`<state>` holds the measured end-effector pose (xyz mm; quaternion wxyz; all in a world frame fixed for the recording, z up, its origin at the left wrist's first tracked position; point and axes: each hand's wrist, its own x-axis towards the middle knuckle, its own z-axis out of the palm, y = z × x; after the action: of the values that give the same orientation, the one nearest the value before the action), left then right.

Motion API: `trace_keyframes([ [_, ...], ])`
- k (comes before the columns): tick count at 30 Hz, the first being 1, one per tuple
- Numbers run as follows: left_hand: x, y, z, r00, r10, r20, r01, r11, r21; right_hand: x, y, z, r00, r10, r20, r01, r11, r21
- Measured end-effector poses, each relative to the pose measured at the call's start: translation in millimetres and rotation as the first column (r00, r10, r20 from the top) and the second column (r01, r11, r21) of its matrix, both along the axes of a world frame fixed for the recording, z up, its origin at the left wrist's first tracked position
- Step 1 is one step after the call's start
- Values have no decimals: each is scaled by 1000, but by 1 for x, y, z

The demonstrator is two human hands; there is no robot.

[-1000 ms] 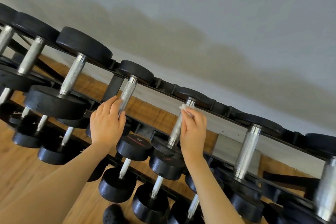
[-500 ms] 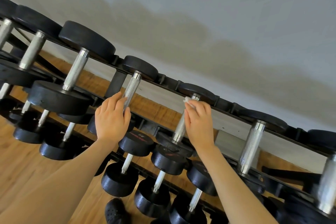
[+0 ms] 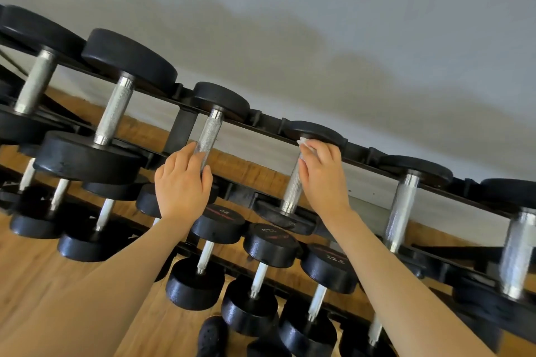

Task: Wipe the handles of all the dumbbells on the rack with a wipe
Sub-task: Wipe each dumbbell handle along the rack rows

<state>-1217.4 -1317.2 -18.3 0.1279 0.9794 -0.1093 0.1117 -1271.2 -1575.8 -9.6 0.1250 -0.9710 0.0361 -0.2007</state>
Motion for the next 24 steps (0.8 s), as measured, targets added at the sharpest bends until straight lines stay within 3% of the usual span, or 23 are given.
trace_keyframes([
  [5, 0, 1, 1, 999, -37, 6, 37, 999, -22, -22, 15, -9, 999, 19, -26, -20, 997, -69],
  [17, 3, 8, -5, 995, -94, 22, 94, 996, 0, -21, 20, -10, 998, -55, -23, 55, 998, 17],
  [24, 2, 9, -7, 994, -106, 42, 106, 994, 2, -17, 11, -3, 997, -27, -70, 24, 999, -40],
])
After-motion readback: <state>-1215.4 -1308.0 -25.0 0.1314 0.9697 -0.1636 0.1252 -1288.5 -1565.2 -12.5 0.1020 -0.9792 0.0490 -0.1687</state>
